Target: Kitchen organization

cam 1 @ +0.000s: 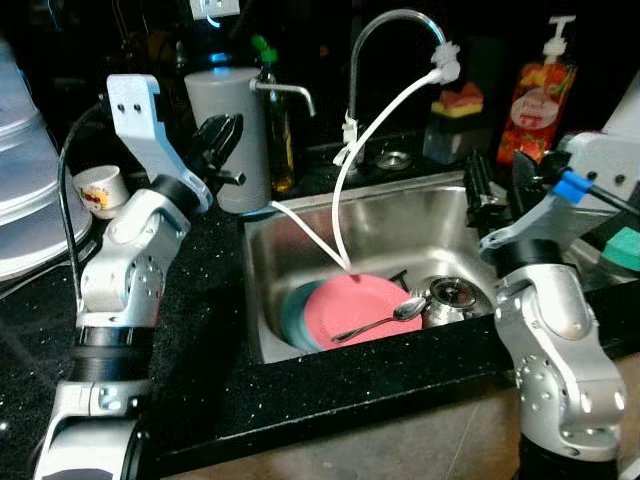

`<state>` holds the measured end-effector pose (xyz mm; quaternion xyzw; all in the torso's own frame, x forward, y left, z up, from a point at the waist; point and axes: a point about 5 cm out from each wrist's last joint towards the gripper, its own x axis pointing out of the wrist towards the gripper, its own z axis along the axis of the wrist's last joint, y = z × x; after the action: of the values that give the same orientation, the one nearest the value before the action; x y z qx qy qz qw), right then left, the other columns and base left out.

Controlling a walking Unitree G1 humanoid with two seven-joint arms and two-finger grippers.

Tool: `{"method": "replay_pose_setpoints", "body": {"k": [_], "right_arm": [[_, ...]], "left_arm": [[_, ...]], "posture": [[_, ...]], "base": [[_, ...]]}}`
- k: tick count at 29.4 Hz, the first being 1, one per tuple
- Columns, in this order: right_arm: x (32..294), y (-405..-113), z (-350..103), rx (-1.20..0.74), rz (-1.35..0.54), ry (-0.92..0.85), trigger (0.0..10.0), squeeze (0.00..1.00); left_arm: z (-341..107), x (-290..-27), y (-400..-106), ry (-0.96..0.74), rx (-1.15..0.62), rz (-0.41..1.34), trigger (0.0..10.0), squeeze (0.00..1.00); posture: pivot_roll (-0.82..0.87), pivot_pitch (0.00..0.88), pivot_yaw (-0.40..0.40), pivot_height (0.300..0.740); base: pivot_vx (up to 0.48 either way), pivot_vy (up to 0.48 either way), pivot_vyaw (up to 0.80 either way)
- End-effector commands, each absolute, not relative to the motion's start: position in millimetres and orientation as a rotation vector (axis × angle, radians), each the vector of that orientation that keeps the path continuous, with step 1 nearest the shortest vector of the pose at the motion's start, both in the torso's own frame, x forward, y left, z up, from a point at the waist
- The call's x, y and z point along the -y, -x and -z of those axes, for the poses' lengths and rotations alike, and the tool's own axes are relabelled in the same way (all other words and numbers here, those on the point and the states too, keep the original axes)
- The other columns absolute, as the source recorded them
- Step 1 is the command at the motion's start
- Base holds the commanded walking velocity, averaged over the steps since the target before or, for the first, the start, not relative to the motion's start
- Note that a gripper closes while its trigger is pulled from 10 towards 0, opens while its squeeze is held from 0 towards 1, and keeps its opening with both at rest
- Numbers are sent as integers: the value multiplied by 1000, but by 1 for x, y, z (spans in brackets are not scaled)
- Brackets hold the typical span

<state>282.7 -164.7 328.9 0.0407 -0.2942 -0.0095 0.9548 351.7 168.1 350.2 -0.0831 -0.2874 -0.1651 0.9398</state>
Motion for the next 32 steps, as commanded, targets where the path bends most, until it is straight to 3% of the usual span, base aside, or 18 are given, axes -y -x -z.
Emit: {"method": "replay_pose_setpoints", "body": {"k": [1, 17, 32], "right_arm": [[163, -284, -326, 593, 8, -91, 10000, 0], [157, -287, -319, 574, -15, -95, 10000, 0], [158, -286, -315, 564, -12, -90, 10000, 0]], "left_arm": [[-347, -170, -349, 144, 584, 304, 10000, 0], [-322, -166, -353, 70, 518, 164, 10000, 0], [-311, -157, -351, 16, 502, 166, 10000, 0]], "posture": [[-7, 52, 52, 740], [-28, 29, 40, 740], [-35, 37, 37, 740]], "base": [[0, 0, 0], [0, 0, 0], [0, 0, 0]]}}
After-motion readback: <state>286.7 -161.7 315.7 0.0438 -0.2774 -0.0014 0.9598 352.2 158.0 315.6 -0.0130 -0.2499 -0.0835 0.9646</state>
